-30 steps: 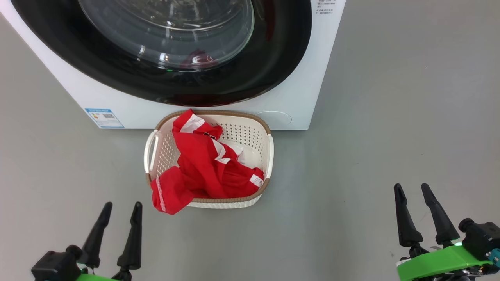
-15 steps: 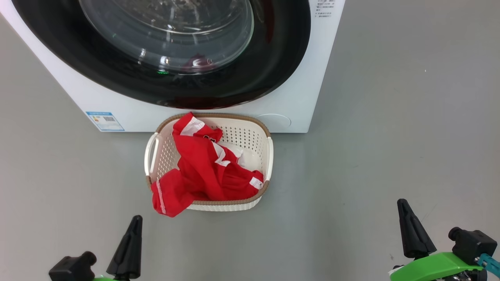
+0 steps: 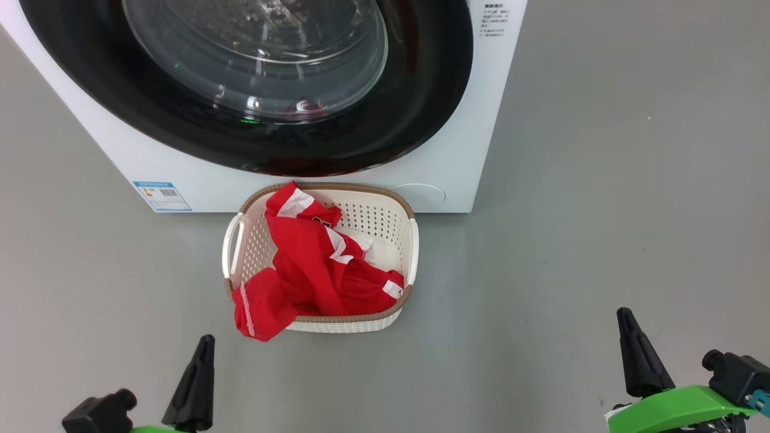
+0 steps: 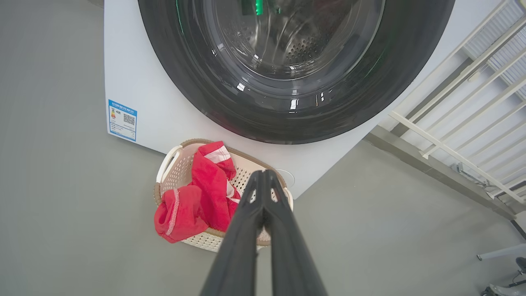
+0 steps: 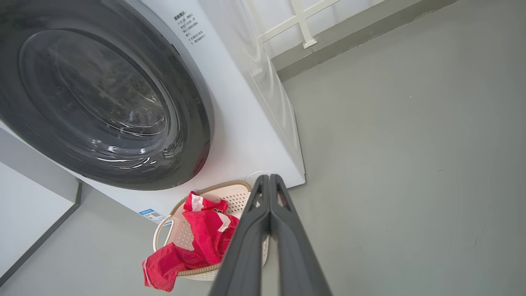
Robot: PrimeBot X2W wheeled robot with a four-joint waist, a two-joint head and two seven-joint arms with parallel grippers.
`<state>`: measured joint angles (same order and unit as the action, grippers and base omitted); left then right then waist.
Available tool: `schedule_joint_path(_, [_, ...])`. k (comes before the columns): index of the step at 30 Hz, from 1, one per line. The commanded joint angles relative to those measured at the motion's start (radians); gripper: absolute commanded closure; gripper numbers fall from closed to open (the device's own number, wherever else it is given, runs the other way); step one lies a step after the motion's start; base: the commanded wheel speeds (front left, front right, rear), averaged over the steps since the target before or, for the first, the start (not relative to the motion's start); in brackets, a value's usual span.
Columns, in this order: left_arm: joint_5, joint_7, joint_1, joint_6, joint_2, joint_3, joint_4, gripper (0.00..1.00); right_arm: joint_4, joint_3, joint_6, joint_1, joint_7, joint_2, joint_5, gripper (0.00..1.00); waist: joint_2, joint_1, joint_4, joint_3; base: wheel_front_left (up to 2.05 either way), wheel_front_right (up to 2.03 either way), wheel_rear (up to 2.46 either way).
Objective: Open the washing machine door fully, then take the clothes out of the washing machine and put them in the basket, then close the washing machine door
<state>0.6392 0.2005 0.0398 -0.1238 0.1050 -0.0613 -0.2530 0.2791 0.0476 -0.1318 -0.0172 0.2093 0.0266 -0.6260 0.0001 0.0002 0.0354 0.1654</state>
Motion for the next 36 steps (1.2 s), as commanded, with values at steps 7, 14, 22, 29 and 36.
schedule_joint_path(7, [0.083,-0.020,0.015,-0.002,0.011,0.021,0.017,1.00,-0.023,-0.008,0.000,0.027,-0.019,0.019,-0.086,1.00,-0.0001,-0.0002,-0.003,-0.012,0.00,0.00,0.00])
schedule_joint_path(14, [0.152,-0.037,0.019,-0.002,0.010,0.027,0.016,1.00,-0.024,-0.008,0.000,0.034,-0.036,0.023,-0.156,1.00,-0.0001,-0.0002,-0.005,-0.023,0.00,0.00,0.00])
schedule_joint_path(22, [0.230,-0.058,0.023,-0.002,0.008,0.035,0.017,1.00,-0.026,-0.008,0.000,0.041,-0.057,0.028,-0.236,1.00,-0.0001,-0.0002,-0.008,-0.035,0.00,0.00,0.00])
schedule_joint_path(29, [0.298,-0.076,0.026,-0.003,0.006,0.042,0.017,1.00,-0.027,-0.007,0.000,0.048,-0.075,0.031,-0.305,1.00,-0.0001,-0.0002,-0.010,-0.046,0.00,0.00,0.00])
schedule_joint_path(36, [0.365,-0.095,0.029,-0.003,0.004,0.050,0.016,1.00,-0.028,-0.005,0.001,0.055,-0.094,0.035,-0.373,1.00,-0.0001,-0.0002,-0.013,-0.057,0.00,0.00,0.00])
